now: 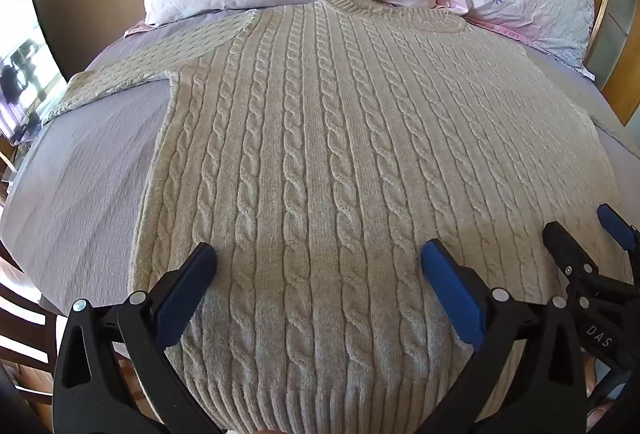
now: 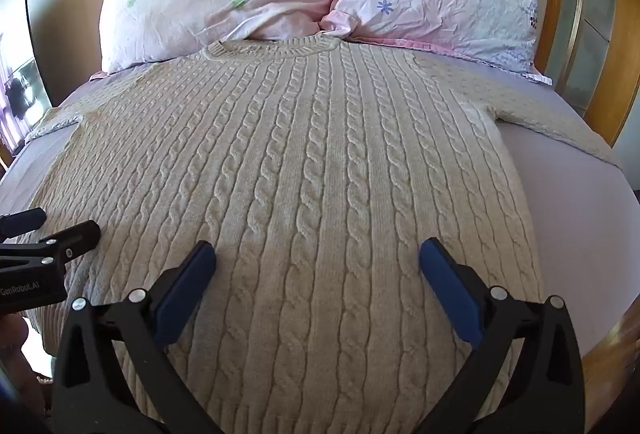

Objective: Fold small clothes

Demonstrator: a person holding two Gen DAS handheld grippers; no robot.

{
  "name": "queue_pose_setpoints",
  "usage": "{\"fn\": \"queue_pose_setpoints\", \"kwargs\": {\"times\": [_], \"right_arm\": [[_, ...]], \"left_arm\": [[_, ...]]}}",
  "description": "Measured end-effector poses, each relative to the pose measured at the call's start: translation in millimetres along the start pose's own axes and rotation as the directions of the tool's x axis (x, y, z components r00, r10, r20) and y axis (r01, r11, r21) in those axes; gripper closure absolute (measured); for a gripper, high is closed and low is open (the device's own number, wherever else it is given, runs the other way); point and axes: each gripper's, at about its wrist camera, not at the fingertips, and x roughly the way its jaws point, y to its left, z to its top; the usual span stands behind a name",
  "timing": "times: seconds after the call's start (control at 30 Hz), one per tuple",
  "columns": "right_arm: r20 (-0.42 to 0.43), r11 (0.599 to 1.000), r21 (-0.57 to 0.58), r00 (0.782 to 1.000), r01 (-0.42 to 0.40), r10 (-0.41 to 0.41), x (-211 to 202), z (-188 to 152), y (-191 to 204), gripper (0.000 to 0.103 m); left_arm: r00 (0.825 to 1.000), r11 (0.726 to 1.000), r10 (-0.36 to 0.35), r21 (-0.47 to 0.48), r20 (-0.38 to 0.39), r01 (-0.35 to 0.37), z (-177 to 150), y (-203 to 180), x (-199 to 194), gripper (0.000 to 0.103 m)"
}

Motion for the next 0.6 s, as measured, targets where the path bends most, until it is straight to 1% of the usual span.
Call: {"fn": "queue_pose_setpoints", "kwargs": {"times": [0.6], "right_arm": [[0.000,1.000,-0.001,1.000,0.001,-0.001,0.0,0.0,0.1,0.002]], "left_arm": [[1.000,1.000,0.000,0.001,0.003,0.000,0.1,0.0,-0.1,0.001]]}}
